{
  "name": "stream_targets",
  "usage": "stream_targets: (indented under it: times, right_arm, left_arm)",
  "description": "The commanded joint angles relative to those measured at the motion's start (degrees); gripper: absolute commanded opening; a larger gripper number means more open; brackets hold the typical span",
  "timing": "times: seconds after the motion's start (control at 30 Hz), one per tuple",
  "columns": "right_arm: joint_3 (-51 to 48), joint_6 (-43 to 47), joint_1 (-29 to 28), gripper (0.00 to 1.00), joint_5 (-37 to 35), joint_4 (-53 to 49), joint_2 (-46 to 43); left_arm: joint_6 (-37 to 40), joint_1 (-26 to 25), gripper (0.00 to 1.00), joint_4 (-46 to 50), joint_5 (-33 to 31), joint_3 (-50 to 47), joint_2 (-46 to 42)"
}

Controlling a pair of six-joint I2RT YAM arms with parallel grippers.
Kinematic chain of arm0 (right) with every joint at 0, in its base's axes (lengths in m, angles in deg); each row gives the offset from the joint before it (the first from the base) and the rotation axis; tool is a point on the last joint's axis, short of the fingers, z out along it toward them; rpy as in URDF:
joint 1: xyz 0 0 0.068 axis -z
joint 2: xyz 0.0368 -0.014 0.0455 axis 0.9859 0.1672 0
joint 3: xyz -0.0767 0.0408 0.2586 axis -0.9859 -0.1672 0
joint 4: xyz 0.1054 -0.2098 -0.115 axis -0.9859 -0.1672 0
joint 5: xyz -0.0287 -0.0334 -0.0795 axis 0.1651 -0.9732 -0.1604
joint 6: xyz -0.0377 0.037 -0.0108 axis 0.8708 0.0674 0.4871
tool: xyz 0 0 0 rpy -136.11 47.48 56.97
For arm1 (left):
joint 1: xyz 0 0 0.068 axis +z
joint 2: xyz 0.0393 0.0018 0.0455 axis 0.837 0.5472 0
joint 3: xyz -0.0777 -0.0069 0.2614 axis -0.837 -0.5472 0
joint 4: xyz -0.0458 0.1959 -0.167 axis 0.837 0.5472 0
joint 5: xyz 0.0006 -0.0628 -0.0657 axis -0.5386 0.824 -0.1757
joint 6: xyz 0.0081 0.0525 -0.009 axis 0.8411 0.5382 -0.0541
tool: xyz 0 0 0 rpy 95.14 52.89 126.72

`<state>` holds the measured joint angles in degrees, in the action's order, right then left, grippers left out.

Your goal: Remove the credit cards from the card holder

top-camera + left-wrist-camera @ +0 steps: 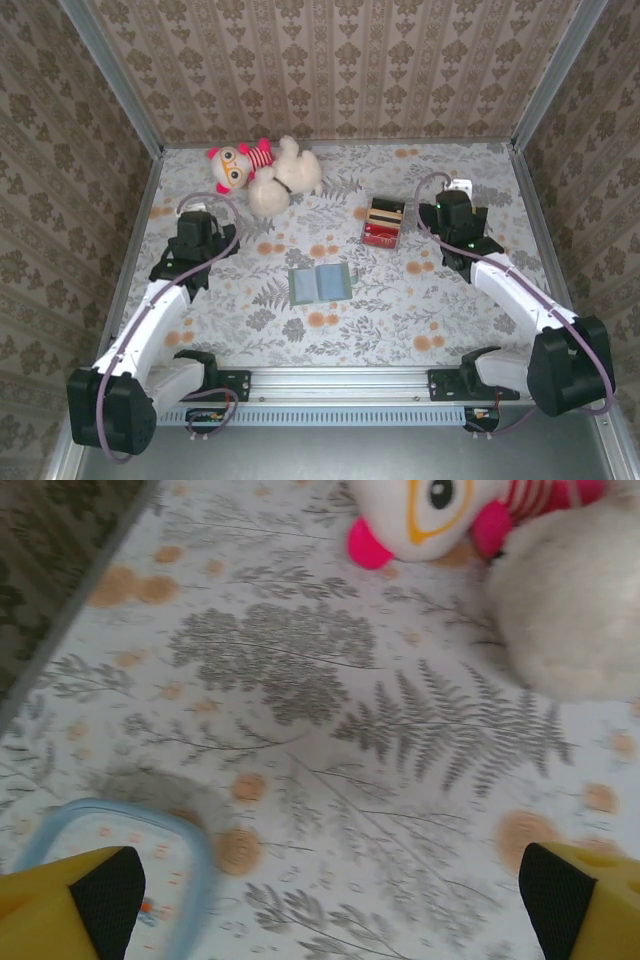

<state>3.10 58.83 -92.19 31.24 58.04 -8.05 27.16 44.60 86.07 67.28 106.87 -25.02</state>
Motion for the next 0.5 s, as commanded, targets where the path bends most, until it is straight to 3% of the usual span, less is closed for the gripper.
stream_targets:
  times: [0.0, 0.2, 0.47]
  right_arm:
    - [-3.77, 2.02, 2.17, 1.0, -2.88, 11.7, 1.76]
    - [-8.03, 6.06, 5.14, 1.0, 3.99, 22.75, 7.22]
    - [-12.6, 7.24, 9.46, 1.0, 20.28, 37.9, 13.49]
  left_arm:
    - [6.37, 2.91, 1.0, -10.0, -5.64, -2.94, -1.13]
    - [10.5, 9.93, 1.0, -19.87, 1.76, -9.32, 2.18]
    - [13.09, 10.38, 1.0, -43.25, 9.47, -17.41, 7.22]
